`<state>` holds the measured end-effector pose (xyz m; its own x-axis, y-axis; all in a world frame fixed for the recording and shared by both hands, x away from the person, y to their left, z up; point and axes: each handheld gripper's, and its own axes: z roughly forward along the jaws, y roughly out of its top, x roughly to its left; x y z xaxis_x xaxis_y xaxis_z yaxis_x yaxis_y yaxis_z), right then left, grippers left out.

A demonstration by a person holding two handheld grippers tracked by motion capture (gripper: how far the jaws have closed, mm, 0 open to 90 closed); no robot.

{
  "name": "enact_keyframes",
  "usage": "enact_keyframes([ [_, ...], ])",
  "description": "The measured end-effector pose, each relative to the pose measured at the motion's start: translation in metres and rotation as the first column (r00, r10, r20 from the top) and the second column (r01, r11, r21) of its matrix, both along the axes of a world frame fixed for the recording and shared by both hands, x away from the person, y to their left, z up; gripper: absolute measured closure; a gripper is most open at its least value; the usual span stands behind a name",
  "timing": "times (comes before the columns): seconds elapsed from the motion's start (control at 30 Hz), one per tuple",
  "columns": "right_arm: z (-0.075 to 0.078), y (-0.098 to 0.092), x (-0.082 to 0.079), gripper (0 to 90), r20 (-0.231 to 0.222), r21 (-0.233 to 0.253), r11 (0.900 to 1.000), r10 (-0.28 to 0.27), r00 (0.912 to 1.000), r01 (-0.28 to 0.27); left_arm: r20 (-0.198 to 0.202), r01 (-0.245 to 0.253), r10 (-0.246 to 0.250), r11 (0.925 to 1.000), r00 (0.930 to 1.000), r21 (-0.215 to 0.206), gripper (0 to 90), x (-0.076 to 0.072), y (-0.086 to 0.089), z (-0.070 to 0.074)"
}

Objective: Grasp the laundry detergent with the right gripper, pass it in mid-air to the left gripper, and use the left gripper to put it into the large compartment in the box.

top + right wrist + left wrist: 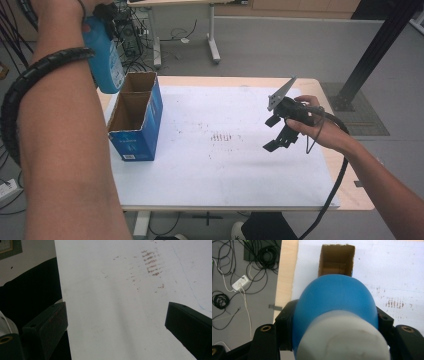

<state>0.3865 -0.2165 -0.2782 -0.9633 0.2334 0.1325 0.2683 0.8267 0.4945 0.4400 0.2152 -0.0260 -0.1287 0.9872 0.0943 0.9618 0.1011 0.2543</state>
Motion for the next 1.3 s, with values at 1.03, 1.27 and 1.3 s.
enact_keyframes([
  [1.03, -0.003, -0.002, -0.001, 4.5, 0.001, -0.021, 1.0, -0.006, 1.0, 0.006, -0.033, 0.009, -0.009, 0.9996, 0.9994, -0.026, 37.1, 0.008, 0.007, -0.056],
  [1.27, -0.003, -0.002, 0.0, 4.5, 0.0, -0.022, 1.0, -0.006, 1.0, 0.006, -0.032, 0.009, -0.01, 0.9996, 0.9994, -0.028, 37.0, 0.009, 0.008, -0.067],
  [1.3, -0.003, -0.002, 0.0, 4.5, 0.0, -0.023, 1.0, -0.005, 1.0, 0.005, -0.032, 0.012, -0.012, 0.9995, 0.9994, -0.029, 37.1, 0.01, 0.009, -0.068],
])
